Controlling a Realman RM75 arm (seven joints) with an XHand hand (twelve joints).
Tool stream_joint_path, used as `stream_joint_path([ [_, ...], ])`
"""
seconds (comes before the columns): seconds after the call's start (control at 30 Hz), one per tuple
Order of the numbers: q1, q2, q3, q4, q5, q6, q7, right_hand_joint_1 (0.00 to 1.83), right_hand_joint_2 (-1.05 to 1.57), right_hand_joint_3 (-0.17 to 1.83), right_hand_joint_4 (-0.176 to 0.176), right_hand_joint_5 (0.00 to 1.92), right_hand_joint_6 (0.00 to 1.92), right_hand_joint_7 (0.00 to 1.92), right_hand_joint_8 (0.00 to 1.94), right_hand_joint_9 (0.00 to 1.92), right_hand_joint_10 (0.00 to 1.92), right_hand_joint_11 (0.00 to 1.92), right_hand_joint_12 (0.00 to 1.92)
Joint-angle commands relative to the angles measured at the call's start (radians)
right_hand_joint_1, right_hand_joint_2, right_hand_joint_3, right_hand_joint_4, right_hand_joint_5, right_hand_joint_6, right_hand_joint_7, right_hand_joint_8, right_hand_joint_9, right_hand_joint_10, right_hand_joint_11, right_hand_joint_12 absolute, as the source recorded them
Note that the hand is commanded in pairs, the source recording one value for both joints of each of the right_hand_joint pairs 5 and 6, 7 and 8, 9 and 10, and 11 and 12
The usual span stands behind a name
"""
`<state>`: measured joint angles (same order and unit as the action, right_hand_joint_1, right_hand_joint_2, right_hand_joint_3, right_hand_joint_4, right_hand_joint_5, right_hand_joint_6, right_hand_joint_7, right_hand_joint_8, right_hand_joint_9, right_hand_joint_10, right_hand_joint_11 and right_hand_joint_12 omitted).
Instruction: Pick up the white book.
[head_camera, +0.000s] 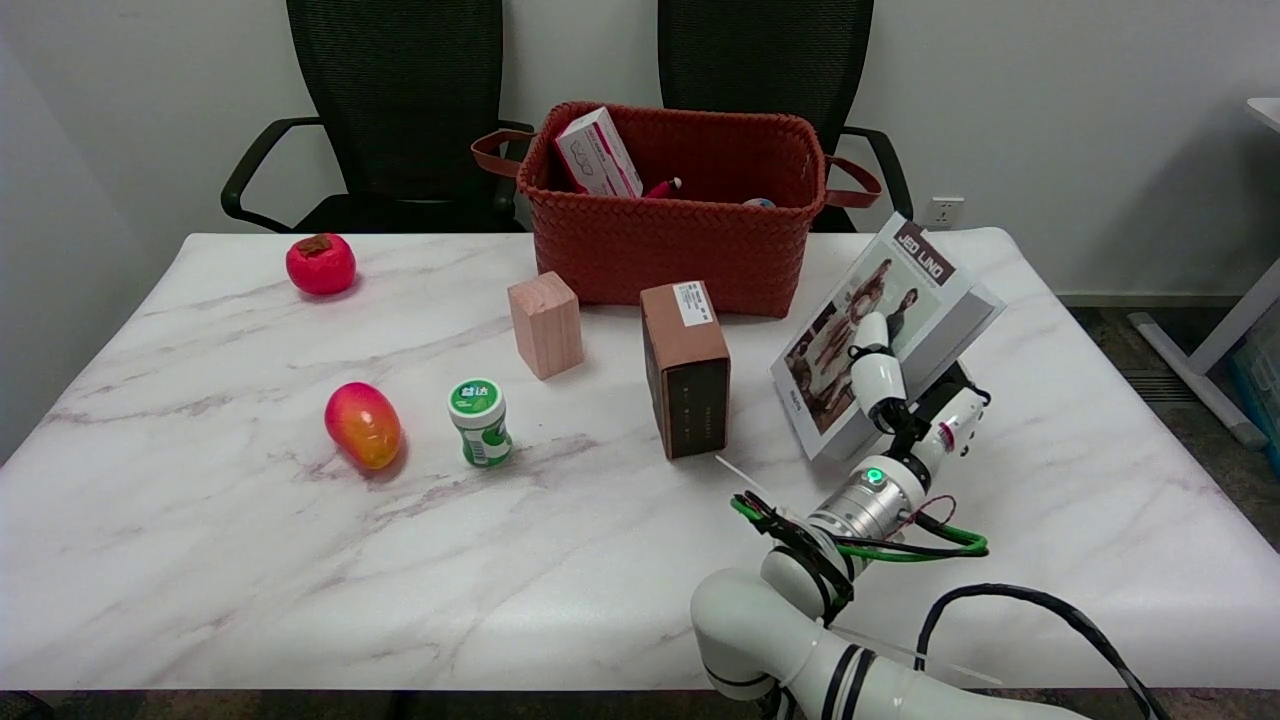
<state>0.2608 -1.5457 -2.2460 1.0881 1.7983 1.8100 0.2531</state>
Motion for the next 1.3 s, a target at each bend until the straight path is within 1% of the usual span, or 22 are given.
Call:
stream_joint_path([
  [0.03, -0.001, 0.001, -0.006, -0.003, -0.003, 0.009, 0.013, 1.00, 1.00, 0.33, 0.000, 1.22, 1.22, 1.33, 1.33, 0.99, 0.99, 0.84, 0.84],
  [0.13, -0.001, 0.001, -0.005, -0.006, -0.010, 0.009, 0.013, 0.99, 1.01, 0.32, 0.000, 1.21, 1.21, 1.34, 1.34, 1.00, 1.00, 0.85, 0.85],
  [0.3, 0.003, 0.001, -0.003, -0.007, -0.012, 0.012, 0.014, 1.00, 1.03, 0.30, 0.000, 1.14, 1.14, 1.35, 1.35, 1.00, 1.00, 0.81, 0.81],
  [0.43, 0.006, 0.001, 0.000, -0.007, -0.017, 0.012, 0.014, 1.01, 1.03, 0.27, 0.000, 1.07, 1.07, 1.37, 1.37, 1.05, 1.05, 0.91, 0.91],
  [0.53, 0.006, 0.001, 0.007, -0.012, -0.043, 0.012, 0.014, 1.02, 1.03, 0.27, 0.000, 1.03, 1.03, 1.39, 1.39, 1.10, 1.10, 0.95, 0.95],
  [0.67, 0.008, 0.004, 0.014, -0.009, -0.077, 0.012, 0.014, 1.04, 1.05, 0.26, 0.000, 1.02, 1.02, 1.42, 1.42, 1.15, 1.15, 0.98, 0.98],
  [0.9, 0.022, 0.008, 0.020, 0.001, -0.139, 0.012, 0.010, 1.05, 1.06, 0.27, 0.000, 1.01, 1.01, 1.43, 1.43, 1.18, 1.18, 1.03, 1.03],
  [1.03, 0.037, 0.011, 0.022, 0.001, -0.159, 0.012, 0.006, 1.10, 1.06, 0.27, 0.000, 1.01, 1.01, 1.44, 1.44, 1.20, 1.20, 1.06, 1.06],
  [1.3, 0.069, 0.027, 0.022, 0.009, -0.205, 0.005, 0.001, 1.10, 1.10, 0.29, 0.000, 0.99, 0.99, 1.47, 1.47, 1.24, 1.24, 1.12, 1.12],
])
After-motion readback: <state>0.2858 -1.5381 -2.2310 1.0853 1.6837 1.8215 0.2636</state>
